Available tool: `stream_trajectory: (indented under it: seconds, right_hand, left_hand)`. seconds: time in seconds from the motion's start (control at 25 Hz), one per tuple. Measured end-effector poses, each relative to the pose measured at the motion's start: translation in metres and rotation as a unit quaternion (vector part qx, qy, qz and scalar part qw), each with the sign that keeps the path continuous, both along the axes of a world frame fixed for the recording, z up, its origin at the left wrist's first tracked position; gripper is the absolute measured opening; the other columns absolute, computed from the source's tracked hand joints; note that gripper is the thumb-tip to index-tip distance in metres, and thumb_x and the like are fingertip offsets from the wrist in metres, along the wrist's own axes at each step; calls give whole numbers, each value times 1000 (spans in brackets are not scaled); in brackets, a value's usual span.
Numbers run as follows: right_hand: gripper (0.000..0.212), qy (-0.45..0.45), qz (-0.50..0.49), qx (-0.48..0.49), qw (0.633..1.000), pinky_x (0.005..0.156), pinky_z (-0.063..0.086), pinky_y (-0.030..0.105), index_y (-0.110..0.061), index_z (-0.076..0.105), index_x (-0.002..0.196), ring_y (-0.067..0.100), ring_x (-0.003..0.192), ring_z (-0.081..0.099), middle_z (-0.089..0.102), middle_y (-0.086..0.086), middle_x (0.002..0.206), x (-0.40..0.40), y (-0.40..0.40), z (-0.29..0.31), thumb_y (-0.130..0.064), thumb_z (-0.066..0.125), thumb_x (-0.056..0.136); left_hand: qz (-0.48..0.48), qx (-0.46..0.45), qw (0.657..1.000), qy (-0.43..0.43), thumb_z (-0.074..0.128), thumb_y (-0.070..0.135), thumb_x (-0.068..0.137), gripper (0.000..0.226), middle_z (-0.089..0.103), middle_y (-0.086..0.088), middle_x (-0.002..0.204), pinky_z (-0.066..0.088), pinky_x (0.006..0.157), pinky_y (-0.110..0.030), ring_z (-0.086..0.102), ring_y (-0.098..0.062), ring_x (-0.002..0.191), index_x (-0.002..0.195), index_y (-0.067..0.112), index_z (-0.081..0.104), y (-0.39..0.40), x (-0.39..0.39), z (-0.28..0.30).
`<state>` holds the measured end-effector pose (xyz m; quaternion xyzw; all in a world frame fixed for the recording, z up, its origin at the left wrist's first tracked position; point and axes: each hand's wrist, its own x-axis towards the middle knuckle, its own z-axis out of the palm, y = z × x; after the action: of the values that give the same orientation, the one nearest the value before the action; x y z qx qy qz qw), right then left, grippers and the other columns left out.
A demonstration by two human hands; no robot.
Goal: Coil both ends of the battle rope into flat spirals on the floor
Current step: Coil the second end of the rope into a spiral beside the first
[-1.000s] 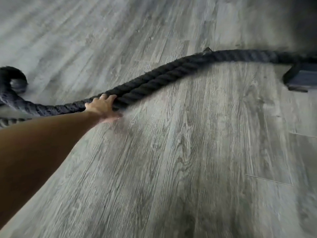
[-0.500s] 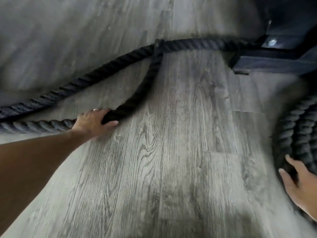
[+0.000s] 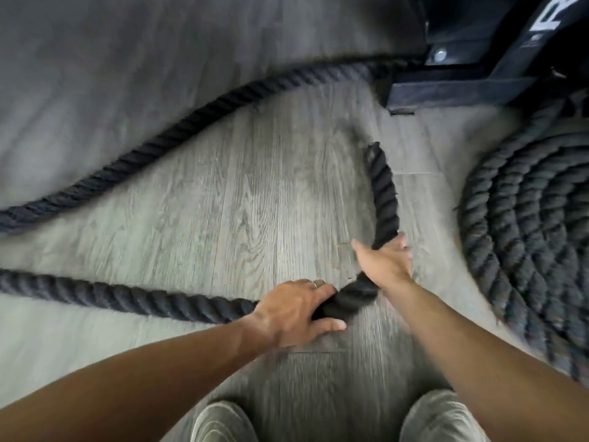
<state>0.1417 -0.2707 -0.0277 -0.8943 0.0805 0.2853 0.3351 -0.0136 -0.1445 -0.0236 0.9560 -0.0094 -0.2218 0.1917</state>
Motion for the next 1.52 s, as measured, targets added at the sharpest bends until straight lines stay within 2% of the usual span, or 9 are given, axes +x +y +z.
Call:
stream_trajectory:
  seconds: [0.2, 0.4, 0.52, 0.64, 0.96, 1.12, 1.32, 1.44, 1.52]
  right_hand:
    - [80, -61, 126, -47, 989, 96, 50, 40, -23, 33, 156, 34, 126, 51, 41, 15, 149, 22, -94, 8, -9, 68, 85]
    - [93, -126, 452, -27, 882, 111, 36, 43, -43, 37, 153, 20, 132, 39, 45, -8, 146, -1, -68, -6, 7, 65, 81]
    - [85, -215, 497, -73, 838, 99, 34, 41, -50, 39, 149, 19, 119, 34, 48, -12, 131, 5, -47, -7, -2, 65, 84]
    - [73, -277, 509, -143, 802, 98, 34, 45, -50, 34, 151, 25, 120, 34, 45, -6, 134, 1, -55, -7, -21, 65, 92]
    - [70, -293, 355, -67, 885, 109, 33, 62, -20, 66, 116, 36, 131, 39, 44, 8, 143, -111, -51, -7, -74, 60, 72]
    - [62, -243, 369, -108, 890, 115, 1, 73, -31, 72, 95, 43, 151, 4, 17, 6, 166, -110, -54, -9, -83, 57, 64]
    - [73, -189, 444, -110, 869, 111, 12, 77, -36, 69, 100, 39, 149, -27, -3, 2, 169, -91, -53, -9, -93, 54, 57]
    - [54, -203, 422, -76, 880, 108, 27, 72, -36, 69, 100, 33, 152, -10, 12, -1, 166, -85, -56, -8, -80, 66, 68]
    - [46, -203, 414, -62, 885, 110, 30, 68, -37, 71, 104, 28, 151, -4, 15, -5, 164, -78, -58, -9, -70, 73, 72]
  left_hand:
    - [-135, 32, 990, 2, 20, 75, 95, 68, 60, -2, 125, 42, 100, -50, 53, -24, 115, 132, 28, 52, -44, 9, 16]
    - [56, 205, 974, -84, 45, 72, 88, 68, 47, -8, 135, 44, 99, -48, 47, -31, 121, 143, 33, 34, 12, 43, 13]
    - [109, 132, 984, 40, 37, 79, 87, 58, 64, 1, 97, 51, 73, -38, 63, -24, 96, 107, 27, 55, 31, 48, -2]
    - [91, 111, 990, 10, 43, 81, 84, 63, 52, 9, 69, 37, 53, -32, 55, -16, 67, 112, 25, 51, 25, 49, -6]
    - [278, -34, 950, 137, 48, 47, 99, 45, 59, -8, 93, 53, 60, -38, 66, -28, 71, 129, 16, 35, -5, 59, 7]
    - [451, -200, 851, 178, 57, 38, 99, 43, 63, -19, 105, 62, 59, -49, 73, -35, 61, 130, 20, 33, 4, 52, 20]
    - [493, -234, 821, 167, 59, 39, 99, 45, 63, -18, 103, 63, 59, -48, 73, -35, 63, 130, 21, 30, 13, 48, 17]
    - [470, -222, 839, 158, 55, 44, 100, 46, 68, -15, 90, 63, 59, -45, 73, -29, 61, 130, 23, 28, 17, 45, 9]
    - [356, -82, 925, 106, 47, 54, 99, 59, 71, -11, 86, 62, 65, -44, 73, -25, 66, 143, 28, 18, 21, 40, 1]
